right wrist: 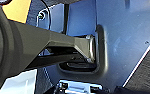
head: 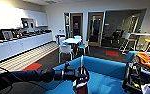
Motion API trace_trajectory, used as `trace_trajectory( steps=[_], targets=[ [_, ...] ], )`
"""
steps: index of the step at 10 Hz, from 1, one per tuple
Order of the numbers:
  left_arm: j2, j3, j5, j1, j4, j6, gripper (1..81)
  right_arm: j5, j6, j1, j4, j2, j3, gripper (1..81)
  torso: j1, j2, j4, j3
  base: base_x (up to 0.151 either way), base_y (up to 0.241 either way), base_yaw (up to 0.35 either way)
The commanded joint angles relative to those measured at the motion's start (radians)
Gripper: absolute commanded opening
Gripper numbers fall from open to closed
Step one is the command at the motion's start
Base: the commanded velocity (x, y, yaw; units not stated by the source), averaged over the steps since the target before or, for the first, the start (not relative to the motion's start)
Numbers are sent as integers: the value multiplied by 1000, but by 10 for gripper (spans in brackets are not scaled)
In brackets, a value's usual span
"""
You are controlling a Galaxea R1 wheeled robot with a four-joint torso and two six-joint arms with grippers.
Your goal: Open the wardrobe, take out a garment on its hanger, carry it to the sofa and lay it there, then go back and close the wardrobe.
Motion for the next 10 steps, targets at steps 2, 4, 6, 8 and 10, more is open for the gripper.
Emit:
trace_trajectory(
  steps=[2,4,6,8,10],
  targets=[
    [-1,37,-80,-169,20,9,10,-57,-2,31,-10,0,8,811,1,0,0,0,35,0,0],
    [-1,38,-80,-169,20,9,10,-59,-2,32,-10,0,6,811,1,-1,0,0,90,0,0],
    [0,38,-80,-169,20,9,10,-51,-2,28,-12,3,-6,811,1,-1,0,0,94,0,0],
    [3,38,-80,-169,20,9,10,-51,-4,27,-13,7,-12,811,1,-1,0,0,94,0,0],
    [3,36,-80,-169,20,8,10,-53,-5,27,-13,7,-14,811,1,-1,0,0,94,0,0]
  ],
)
